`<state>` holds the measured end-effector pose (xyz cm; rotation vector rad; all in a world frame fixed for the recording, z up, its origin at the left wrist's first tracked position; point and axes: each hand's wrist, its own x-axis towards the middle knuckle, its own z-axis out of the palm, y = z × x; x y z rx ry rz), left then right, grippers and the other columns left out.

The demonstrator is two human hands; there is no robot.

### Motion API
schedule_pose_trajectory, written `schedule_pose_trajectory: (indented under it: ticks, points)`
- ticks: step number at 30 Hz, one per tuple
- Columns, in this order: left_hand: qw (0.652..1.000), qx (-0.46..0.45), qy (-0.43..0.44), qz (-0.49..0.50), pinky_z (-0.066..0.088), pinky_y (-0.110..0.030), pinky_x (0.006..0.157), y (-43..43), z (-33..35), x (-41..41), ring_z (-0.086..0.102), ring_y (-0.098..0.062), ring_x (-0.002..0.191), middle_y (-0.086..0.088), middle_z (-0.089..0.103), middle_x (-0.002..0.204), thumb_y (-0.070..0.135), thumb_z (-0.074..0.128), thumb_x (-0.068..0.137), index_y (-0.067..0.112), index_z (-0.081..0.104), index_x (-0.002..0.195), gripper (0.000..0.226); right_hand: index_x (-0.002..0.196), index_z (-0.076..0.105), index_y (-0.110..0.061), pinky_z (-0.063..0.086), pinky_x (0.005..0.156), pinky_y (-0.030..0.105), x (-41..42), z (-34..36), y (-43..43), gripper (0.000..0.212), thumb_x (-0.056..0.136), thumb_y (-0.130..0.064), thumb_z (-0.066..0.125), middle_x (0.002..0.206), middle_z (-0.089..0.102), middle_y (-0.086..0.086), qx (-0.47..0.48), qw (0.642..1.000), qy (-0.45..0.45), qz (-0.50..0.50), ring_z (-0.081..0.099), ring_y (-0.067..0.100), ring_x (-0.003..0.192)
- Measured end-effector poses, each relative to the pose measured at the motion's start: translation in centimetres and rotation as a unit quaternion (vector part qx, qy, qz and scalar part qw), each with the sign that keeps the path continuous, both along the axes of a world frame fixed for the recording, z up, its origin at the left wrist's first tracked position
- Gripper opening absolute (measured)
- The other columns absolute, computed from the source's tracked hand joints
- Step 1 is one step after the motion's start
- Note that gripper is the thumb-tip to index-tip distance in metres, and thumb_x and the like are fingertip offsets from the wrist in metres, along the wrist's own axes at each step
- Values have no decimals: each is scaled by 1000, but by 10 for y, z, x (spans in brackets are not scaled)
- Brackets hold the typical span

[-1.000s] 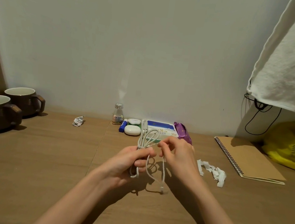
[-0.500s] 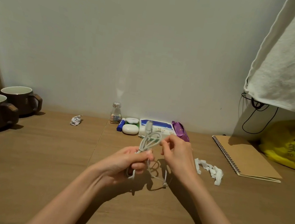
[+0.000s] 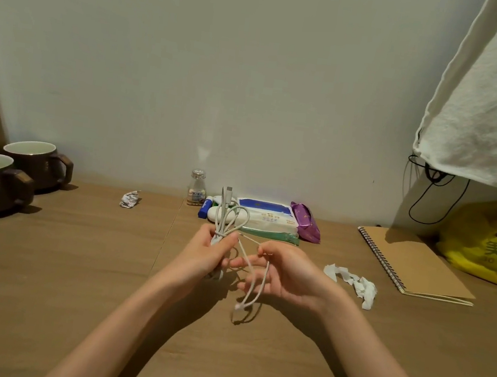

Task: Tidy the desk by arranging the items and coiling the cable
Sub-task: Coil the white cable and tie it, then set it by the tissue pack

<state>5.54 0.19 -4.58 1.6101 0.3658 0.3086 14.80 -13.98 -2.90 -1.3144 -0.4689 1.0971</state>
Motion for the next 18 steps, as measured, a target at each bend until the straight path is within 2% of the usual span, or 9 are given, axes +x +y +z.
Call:
schedule_pose_trajectory:
  ticks: [2,3,4,5,7,10,13,16,18]
  points:
    - [1000,6,-3,0,36,-15,41,1,1,-1,44,-2,43,2,51,60,33,51,93,13,46,111,27,94,45,-4,54,58,28,2,-1,-1,18,100,-17,35,84,67,16,12,1000,24,12,49,12,50]
    - [1000,10,-6,4,36,-14,40,1,1,-2,44,0,41,1,51,62,33,51,93,13,45,111,27,98,45,-4,48,50,22,3,-3,0,18,101,-20,36,77,64,11,7,1000,7,12,42,9,47]
    - [1000,13,-11,12,35,-13,39,1,2,-1,44,1,40,0,51,62,33,50,94,12,45,110,27,104,46,-5,41,45,18,4,-4,0,21,101,-24,37,71,60,5,-9,999,-47,6,39,7,47]
    - [999,14,-20,25,34,-13,38,2,1,-1,44,2,38,0,51,62,32,50,94,12,46,110,26,110,49,-7,36,44,16,5,-6,1,25,102,-27,37,67,56,0,-37,990,-137,-4,39,5,47]
    - [997,2,-43,68,33,-13,37,4,-1,2,43,2,37,-1,50,62,31,49,95,10,48,106,23,115,56,-20,33,46,13,2,-7,1,27,103,-28,34,65,50,-6,-71,939,-337,-19,40,1,49]
    - [986,36,-52,152,34,-15,38,13,-5,5,46,-2,42,-1,51,63,30,50,95,12,52,97,18,109,65,-31,39,57,15,-8,-10,3,25,100,-30,42,76,59,-12,-87,849,-520,0,47,0,61]
    - [953,206,-48,215,42,-25,50,25,-14,4,56,-13,59,1,60,69,29,56,92,19,58,86,12,109,67,-31,39,70,16,-17,-14,7,23,97,-33,47,88,58,-18,-117,750,-650,33,49,3,80]
    - [903,367,-53,217,49,-34,68,28,-20,1,58,-16,78,1,64,86,24,60,90,19,66,98,12,107,65,-32,29,74,14,-18,-10,7,23,96,-37,45,87,50,-22,-93,656,-749,0,38,1,83]
    - [877,444,-76,165,50,-34,74,29,-23,1,57,-13,81,3,59,92,21,63,87,22,67,106,20,103,64,-31,27,76,15,-12,-7,4,24,96,-39,43,86,48,-22,-51,608,-791,-41,35,1,83]
